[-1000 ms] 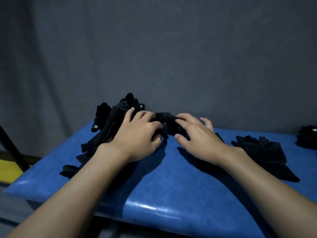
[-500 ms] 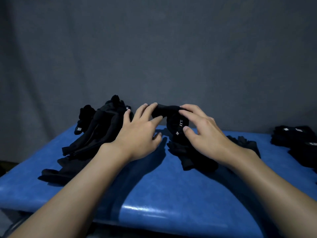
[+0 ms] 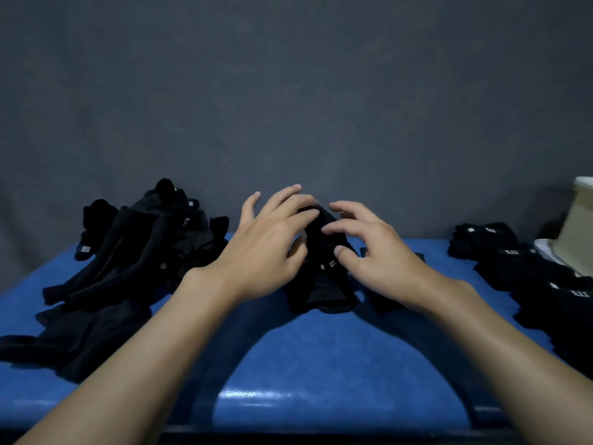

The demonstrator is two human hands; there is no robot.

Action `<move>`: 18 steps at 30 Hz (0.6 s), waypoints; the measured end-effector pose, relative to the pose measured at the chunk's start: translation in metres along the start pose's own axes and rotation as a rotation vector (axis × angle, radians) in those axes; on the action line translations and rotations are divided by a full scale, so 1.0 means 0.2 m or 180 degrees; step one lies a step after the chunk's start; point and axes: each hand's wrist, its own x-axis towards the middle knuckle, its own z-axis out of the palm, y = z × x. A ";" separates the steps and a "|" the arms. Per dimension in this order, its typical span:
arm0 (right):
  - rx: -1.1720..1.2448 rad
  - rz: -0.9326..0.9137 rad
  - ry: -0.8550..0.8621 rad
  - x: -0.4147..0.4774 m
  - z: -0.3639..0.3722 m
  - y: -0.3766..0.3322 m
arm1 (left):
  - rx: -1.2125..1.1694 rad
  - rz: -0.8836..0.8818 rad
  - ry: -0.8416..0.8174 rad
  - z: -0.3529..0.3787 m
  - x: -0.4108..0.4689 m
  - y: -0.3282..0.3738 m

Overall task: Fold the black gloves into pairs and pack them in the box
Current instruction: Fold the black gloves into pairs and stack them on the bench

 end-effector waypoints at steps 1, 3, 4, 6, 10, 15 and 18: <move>-0.0009 -0.0023 0.0017 0.00 -0.01 0.00 | -0.0072 0.0044 0.0043 0.00 0.00 0.01; 0.0080 -0.0044 0.0077 0.00 -0.02 0.00 | -0.0200 0.0045 0.0111 0.00 0.01 0.02; 0.0155 -0.0056 0.0135 0.00 -0.02 0.00 | -0.0293 -0.0016 0.0150 0.01 0.01 0.02; 0.0268 -0.0085 0.0330 0.00 -0.03 -0.01 | -0.0616 -0.0248 0.0248 0.02 0.01 0.01; 0.0699 0.0001 0.0638 0.00 -0.04 -0.02 | -0.1625 -0.0760 0.0233 0.03 0.01 0.00; 0.1053 0.0043 0.0603 -0.01 -0.04 -0.04 | -0.2040 -0.0827 0.0194 0.03 0.02 0.01; 0.1176 0.0026 0.0495 -0.01 -0.03 -0.04 | -0.2209 -0.0782 0.0333 0.01 0.03 0.01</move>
